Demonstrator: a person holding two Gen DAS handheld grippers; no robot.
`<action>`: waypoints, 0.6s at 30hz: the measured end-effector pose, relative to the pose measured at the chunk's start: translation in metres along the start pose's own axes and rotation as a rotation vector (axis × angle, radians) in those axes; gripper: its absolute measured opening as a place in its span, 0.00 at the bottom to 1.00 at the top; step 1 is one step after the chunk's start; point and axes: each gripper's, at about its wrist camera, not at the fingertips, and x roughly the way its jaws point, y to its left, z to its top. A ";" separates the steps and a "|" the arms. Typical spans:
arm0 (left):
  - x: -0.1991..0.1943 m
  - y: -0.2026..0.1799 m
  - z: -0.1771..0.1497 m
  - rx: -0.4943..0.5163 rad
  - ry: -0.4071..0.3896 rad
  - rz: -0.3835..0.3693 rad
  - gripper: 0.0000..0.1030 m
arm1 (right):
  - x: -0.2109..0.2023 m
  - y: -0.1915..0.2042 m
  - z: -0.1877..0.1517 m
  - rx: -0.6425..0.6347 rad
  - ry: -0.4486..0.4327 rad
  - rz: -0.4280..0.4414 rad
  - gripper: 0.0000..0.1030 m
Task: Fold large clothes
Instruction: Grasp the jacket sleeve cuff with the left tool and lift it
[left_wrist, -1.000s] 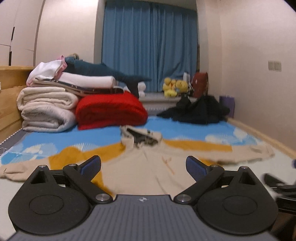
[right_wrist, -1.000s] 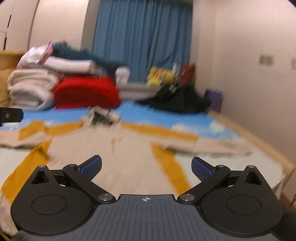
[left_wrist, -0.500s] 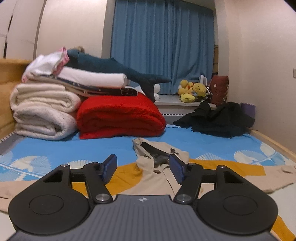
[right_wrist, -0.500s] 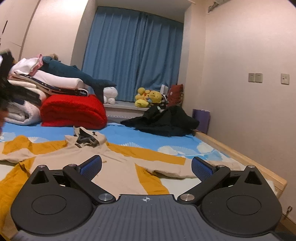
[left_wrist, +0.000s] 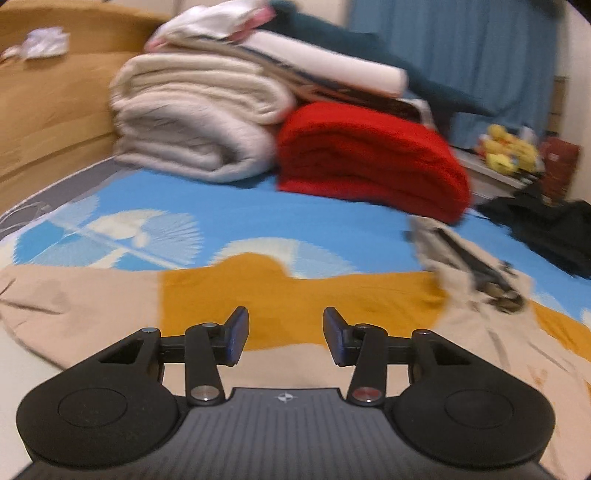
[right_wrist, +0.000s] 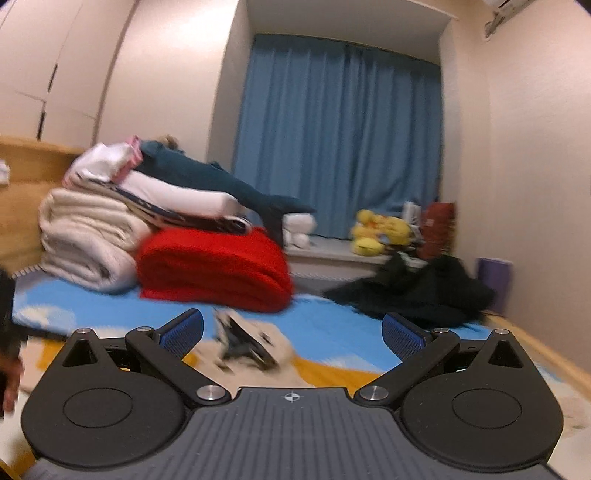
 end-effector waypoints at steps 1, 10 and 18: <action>0.005 0.013 0.004 -0.031 0.007 0.021 0.48 | 0.015 0.007 0.004 0.002 -0.004 0.020 0.99; 0.026 0.156 0.001 -0.329 0.078 0.222 0.49 | 0.088 0.035 -0.025 0.064 0.113 0.171 0.85; 0.046 0.262 -0.028 -0.569 0.143 0.347 0.51 | 0.103 0.047 -0.033 0.049 0.100 0.239 0.77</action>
